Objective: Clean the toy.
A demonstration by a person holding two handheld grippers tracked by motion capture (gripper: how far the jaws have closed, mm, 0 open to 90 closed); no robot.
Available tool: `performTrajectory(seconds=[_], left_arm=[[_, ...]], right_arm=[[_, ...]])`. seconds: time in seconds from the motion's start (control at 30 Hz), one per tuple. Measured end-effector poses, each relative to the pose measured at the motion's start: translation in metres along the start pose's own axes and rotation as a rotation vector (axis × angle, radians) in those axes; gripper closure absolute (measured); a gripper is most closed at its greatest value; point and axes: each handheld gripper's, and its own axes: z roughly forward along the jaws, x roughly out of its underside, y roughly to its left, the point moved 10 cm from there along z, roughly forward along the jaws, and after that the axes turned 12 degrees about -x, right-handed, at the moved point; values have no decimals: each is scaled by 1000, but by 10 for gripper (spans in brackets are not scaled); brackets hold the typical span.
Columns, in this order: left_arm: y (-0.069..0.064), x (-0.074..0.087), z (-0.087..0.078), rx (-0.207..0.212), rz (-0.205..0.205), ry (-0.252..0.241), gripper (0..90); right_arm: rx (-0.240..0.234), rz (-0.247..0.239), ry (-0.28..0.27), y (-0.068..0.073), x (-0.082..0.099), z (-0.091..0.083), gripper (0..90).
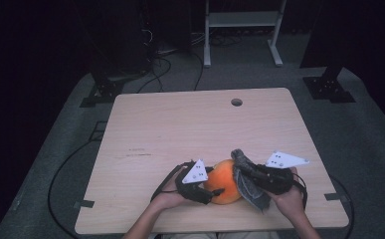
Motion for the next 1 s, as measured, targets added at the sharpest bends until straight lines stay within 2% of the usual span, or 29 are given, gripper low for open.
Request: performTrajectory(seconds=[0.1,0.23,0.33,0.4,0.5,0.53,0.57,0.67,0.77,0.87,0.93,1.0], left_arm=[[0,1,-2,10,13,22,280],[0,2,-3,15,26,35,281],[1,1,-3,21,9,34,271],[2,-1,-2,27,-52,36,182],[5,-5,2,21,-153,41,100],[5,-5,4,14,-154,42,98],[4,-4,5,4,-133,35,113],[4,-2,4,-8,-97,35,202],[5,1,3,-9,-74,31,241],[4,2,3,-6,-59,34,251],[5,4,1,0,-45,44,251],[6,6,0,4,-53,46,251]], right_arm=[[-11,49,-2,-8,7,0,746],[16,94,24,-22,20,-2,747],[28,106,26,-24,21,-1,749],[42,89,27,-20,20,0,752],[51,64,17,-11,15,0,751],[50,59,7,-9,13,0,751],[59,50,5,-7,11,1,751],[69,33,14,-6,10,1,751],[48,71,17,-13,15,0,750],[31,111,43,-23,24,1,746],[51,120,63,-29,29,1,746],[71,124,83,-32,33,0,747]])
